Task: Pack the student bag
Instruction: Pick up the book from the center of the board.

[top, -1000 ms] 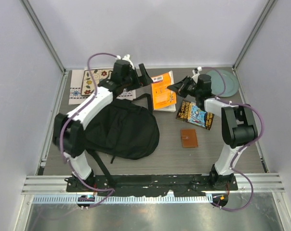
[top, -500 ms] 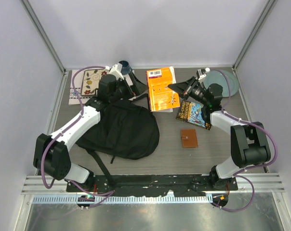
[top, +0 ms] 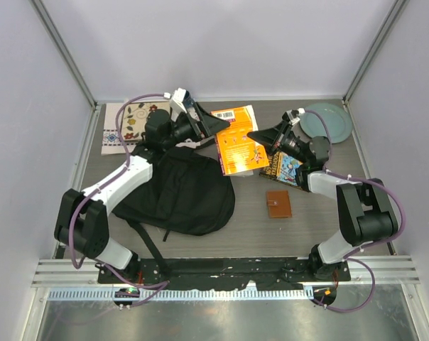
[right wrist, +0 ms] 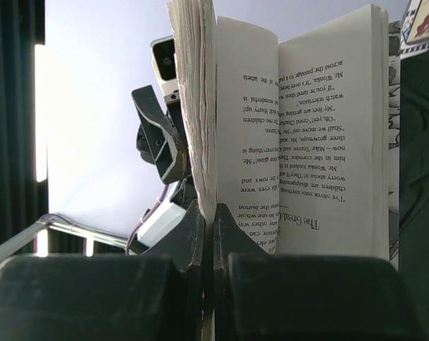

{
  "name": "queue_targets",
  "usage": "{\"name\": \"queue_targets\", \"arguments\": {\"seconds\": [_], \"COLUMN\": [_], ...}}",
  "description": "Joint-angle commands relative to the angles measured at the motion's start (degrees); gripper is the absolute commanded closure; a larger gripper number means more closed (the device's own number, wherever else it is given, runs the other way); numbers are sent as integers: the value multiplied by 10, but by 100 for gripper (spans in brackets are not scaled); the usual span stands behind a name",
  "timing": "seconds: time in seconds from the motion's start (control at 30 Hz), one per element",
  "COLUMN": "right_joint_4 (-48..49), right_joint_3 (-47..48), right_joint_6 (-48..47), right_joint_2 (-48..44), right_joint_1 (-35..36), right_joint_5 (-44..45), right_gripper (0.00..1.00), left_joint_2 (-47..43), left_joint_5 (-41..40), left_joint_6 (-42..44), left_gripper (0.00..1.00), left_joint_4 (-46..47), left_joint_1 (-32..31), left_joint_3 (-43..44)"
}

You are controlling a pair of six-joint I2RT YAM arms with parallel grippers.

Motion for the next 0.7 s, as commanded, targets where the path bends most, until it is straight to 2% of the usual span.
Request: {"name": "queue_targets", "arguments": {"seconds": [0.0, 0.1, 0.2, 0.23, 0.3, 0.33, 0.37, 0.43, 0.47, 0.5, 0.53, 0.57, 0.6, 0.63, 0.67], "right_joint_4": [207, 206, 203, 199, 181, 174, 168, 126, 100, 30, -19, -80, -250, -359, -462], "right_joint_3": [10, 12, 15, 16, 17, 16, 13, 5, 0, -6, -18, -19, -15, 6, 22], "right_joint_6": [72, 70, 65, 61, 52, 44, 36, -1, -22, -47, -85, -175, -246, -315, -441], "right_joint_2": [19, 25, 27, 26, 23, 22, 20, 10, 5, -16, -30, -52, -76, -132, -158], "right_joint_1": [5, 5, 5, 5, 5, 5, 5, 4, 2, -1, -5, -6, -5, -3, 0], "right_joint_5": [-23, -31, -38, -45, -51, -53, -53, -50, -39, -31, -19, -8, 31, 66, 108], "right_gripper": [99, 99, 99, 99, 99, 99, 99, 77, 64, 49, 43, 33, 25, 22, 19], "left_joint_2": [23, 29, 40, 43, 48, 48, 47, 38, 32, 15, 4, -10, -23, -50, -63], "left_joint_5": [65, 80, 97, 104, 108, 105, 101, 87, 65, 54, 39, 0, -23, -48, -68], "left_joint_6": [-21, -28, -31, -34, -34, -34, -31, -10, 1, 22, 37, 50, 63, 92, 103], "left_gripper": [11, 17, 34, 47, 62, 79, 87, 100, 100, 100, 100, 100, 100, 100, 100], "left_joint_4": [57, 65, 65, 65, 63, 60, 44, 15, -17, -33, -52, -96, -123, -149, -189], "left_joint_1": [-1, -1, -1, -1, -1, -1, -1, -1, -1, -1, -1, -1, -1, -1, -1], "left_joint_3": [22, 23, 32, 35, 36, 36, 35, 37, 37, 35, 31, 30, 30, 32, 30]}}
